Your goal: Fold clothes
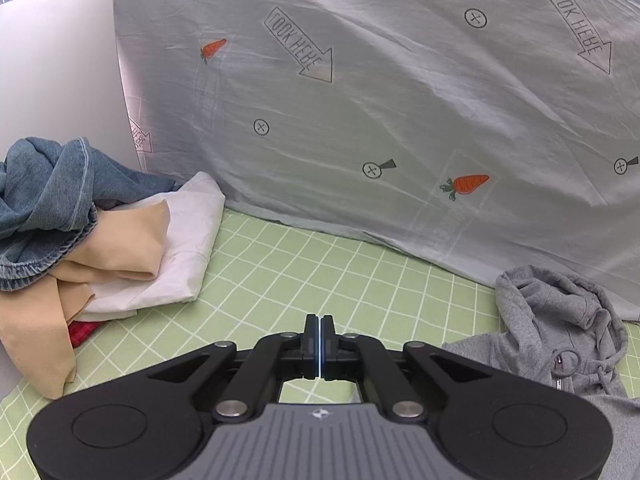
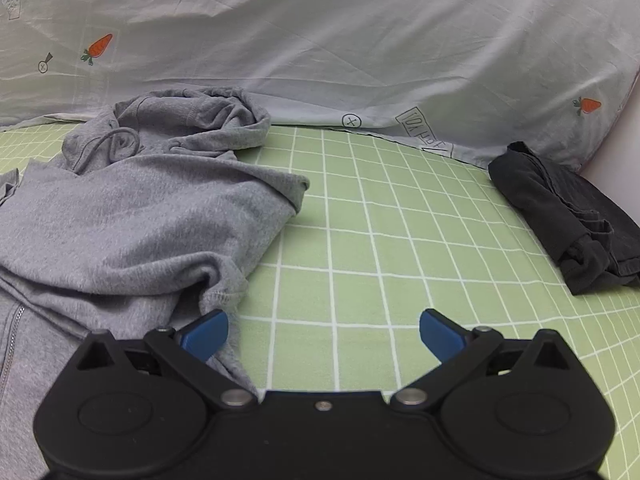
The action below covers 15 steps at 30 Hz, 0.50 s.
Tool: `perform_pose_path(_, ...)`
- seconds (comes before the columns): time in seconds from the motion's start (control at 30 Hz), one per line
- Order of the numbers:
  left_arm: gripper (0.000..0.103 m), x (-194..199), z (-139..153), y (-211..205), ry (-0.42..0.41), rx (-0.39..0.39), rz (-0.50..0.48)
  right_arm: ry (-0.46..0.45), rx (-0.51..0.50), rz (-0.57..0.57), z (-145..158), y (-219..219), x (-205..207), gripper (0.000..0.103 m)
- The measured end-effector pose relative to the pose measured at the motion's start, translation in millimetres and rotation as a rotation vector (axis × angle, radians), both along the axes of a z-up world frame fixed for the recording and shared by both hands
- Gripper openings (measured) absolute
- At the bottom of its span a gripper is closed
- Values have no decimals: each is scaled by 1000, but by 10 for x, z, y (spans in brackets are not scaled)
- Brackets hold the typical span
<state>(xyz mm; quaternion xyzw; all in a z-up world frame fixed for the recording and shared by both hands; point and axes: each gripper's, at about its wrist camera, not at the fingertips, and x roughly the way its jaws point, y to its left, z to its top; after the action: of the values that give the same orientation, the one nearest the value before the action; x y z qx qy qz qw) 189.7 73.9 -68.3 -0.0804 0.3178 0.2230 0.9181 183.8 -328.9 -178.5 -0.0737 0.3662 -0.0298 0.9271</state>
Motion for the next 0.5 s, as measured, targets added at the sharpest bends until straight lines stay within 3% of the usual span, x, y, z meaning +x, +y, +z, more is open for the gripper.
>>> perform_pose_path(0.23, 16, 96, -388, -463, 138, -114, -159, -30, 36, 76, 99, 145, 45, 103)
perform_pose_path(0.43, 27, 276, -679, -935, 259, -109, -321, 16, -197, 105, -127, 345, 196, 103)
perform_pose_path(0.5, 33, 306, -765, -1035, 292, -79, -353, 3, -216, 94, -101, 317, 241, 103)
